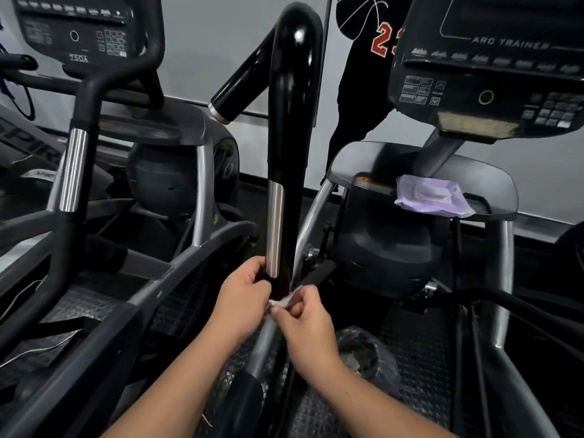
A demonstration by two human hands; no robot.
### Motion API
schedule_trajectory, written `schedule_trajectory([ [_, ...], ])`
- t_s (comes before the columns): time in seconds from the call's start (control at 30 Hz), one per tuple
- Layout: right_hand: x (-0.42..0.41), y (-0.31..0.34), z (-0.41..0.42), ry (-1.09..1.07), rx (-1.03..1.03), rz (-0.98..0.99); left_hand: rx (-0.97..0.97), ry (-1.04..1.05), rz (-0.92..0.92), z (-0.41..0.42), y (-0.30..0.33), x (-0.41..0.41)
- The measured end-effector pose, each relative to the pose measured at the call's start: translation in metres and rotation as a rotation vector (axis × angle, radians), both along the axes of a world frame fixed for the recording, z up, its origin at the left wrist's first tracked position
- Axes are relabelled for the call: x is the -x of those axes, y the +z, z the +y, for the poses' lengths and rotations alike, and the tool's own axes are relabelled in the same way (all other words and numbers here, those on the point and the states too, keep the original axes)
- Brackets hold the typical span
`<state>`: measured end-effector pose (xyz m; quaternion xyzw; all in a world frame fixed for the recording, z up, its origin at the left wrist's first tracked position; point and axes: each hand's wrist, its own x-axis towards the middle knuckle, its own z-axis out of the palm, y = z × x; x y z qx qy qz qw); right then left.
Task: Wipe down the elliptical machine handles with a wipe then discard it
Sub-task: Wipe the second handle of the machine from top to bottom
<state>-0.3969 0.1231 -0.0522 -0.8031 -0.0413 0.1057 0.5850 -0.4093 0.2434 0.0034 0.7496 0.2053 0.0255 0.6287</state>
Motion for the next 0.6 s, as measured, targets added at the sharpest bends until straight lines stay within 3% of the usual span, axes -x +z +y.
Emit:
schedule_trajectory([
  [0.17,-0.0044,0.006,0.0024,-0.028,-0.021,-0.036,-0.011,-0.017,-0.024,0.0012,-0.0016,-0.0001],
  [0.6,-0.0026,-0.0004,-0.0002,0.023,0.169,0.014,0.045,0.014,-0.055,-0.0006,-0.0048,0.0015],
])
